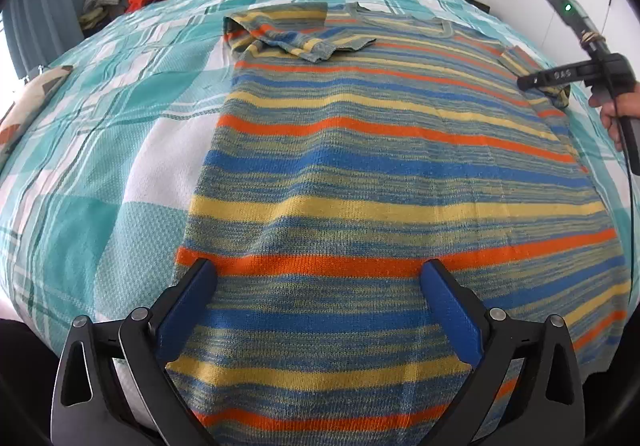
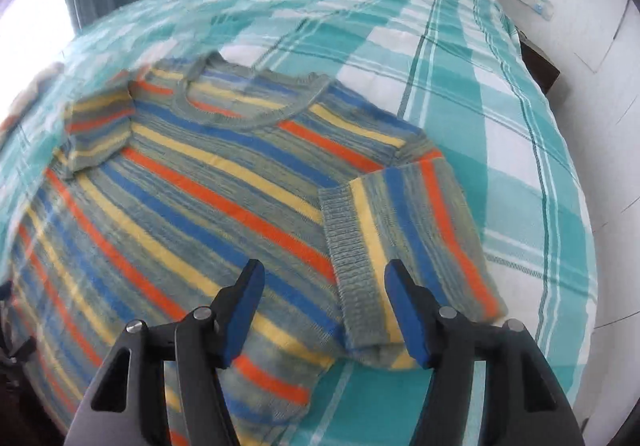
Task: Fold small clothes
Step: 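Grasp a sleeve cuff with the right gripper and fold it across the body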
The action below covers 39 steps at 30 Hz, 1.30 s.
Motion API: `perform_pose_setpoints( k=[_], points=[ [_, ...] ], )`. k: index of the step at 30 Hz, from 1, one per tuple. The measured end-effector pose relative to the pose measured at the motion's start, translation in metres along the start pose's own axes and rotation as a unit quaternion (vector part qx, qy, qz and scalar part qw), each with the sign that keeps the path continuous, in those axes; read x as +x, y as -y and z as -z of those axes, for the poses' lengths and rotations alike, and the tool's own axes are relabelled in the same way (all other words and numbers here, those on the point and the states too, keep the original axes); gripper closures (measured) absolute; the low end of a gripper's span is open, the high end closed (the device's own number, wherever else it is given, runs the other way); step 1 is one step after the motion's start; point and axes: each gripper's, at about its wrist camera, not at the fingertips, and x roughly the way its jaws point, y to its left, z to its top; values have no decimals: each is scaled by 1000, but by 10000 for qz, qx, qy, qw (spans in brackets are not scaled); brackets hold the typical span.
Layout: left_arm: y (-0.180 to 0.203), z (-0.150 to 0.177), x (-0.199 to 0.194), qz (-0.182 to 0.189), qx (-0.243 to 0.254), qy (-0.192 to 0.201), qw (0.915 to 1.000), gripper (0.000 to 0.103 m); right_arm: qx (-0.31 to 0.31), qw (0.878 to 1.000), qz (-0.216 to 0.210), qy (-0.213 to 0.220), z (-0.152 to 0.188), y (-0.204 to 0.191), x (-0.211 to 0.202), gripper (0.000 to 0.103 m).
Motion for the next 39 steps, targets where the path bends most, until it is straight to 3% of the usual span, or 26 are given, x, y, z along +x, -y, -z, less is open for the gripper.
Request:
perform_pose_setpoints(
  k=[1,2,3,7,9,12,15,18,19,22,23,25,26,27,29,30,33,36,39],
  points=[
    [1,0,0,-18,13,17,10000,1,7,9996,119,-257,2,4,16,60],
    [1,1,0,-37,29,30,10000,1,163,9992,149,-343,6,14,22,91],
    [1,1,0,-44,37,38,10000,1,455,9986,82,-239,13,30,15,100],
    [2,0,1,-18,37,26,10000,0,2091,9770,-121,405,33,118,-41,100],
    [2,0,1,-5,38,19,10000,0,2909,9552,-37,546,55,170,-67,100],
    [2,0,1,-19,36,20,10000,0,4038,9142,-59,336,103,231,-78,100],
    [2,0,1,-34,24,13,10000,0,4709,8814,-359,79,146,252,-65,100],
    [2,0,0,-44,7,6,10000,0,5410,8333,-1078,352,179,260,-50,96],
    [2,1,-1,-51,7,8,10000,0,5535,8222,-1243,463,186,262,-47,94],
    [2,1,0,-65,6,24,10000,0,5694,8046,-1545,669,194,265,-39,76],
    [2,2,0,-74,-1,30,10000,0,5707,8013,-1647,714,194,265,-37,64],
    [3,2,1,-90,-6,43,10000,0,5635,8031,-1770,783,192,262,-34,61],
    [3,2,1,-98,1,45,9999,0,5527,8116,-1751,716,187,260,-31,69],
    [3,2,1,-103,8,42,9999,0,5378,8260,-1589,570,182,256,-30,100],
    [2,1,1,-87,10,26,10000,0,5075,8541,-1086,341,174,252,-38,101],
    [2,1,1,-75,5,24,10000,0,5052,8573,-921,360,177,254,-48,101],
    [3,2,1,-97,10,61,9999,0,5190,8542,-162,271,198,268,-71,101],
    [4,1,2,-131,59,58,9999,0,5456,8379,-148,-72,225,276,-58,102],
    [2,0,2,-72,66,8,10000,0,5299,8480,78,-119,221,269,-56,102]
  ],
)
